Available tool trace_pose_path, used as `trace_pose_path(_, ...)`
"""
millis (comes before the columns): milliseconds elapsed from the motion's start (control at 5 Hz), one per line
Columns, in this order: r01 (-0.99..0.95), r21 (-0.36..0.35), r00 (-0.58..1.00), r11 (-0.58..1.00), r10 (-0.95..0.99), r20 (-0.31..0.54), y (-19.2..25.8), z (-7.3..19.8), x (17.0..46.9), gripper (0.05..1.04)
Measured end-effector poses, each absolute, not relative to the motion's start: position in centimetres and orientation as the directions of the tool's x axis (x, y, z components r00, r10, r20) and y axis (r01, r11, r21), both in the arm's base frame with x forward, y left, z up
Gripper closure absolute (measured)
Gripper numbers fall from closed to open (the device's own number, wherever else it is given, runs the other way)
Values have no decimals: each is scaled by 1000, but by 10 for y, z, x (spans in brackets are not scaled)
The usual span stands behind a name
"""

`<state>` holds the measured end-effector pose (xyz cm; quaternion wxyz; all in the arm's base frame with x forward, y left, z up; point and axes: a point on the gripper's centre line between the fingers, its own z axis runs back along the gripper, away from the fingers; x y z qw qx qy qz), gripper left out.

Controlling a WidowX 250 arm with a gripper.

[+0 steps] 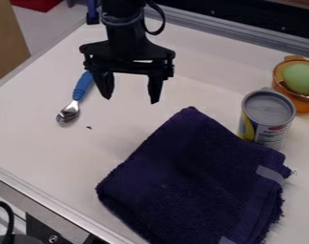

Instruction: Move the cannister at the left side of the blue bag

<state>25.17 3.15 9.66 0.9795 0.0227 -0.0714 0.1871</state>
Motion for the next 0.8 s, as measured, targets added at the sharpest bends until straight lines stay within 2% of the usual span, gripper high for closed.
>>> trace_pose_path(200, -376, 24, 920, 926, 371, 124, 31, 91, 248, 84)
trace_pose_path(600, -500, 19, 864, 866, 497, 78, -18, 90, 240, 84)
trace_pose_path(800, -602, -46, 790, 797, 603, 109, -55, 95, 245, 84)
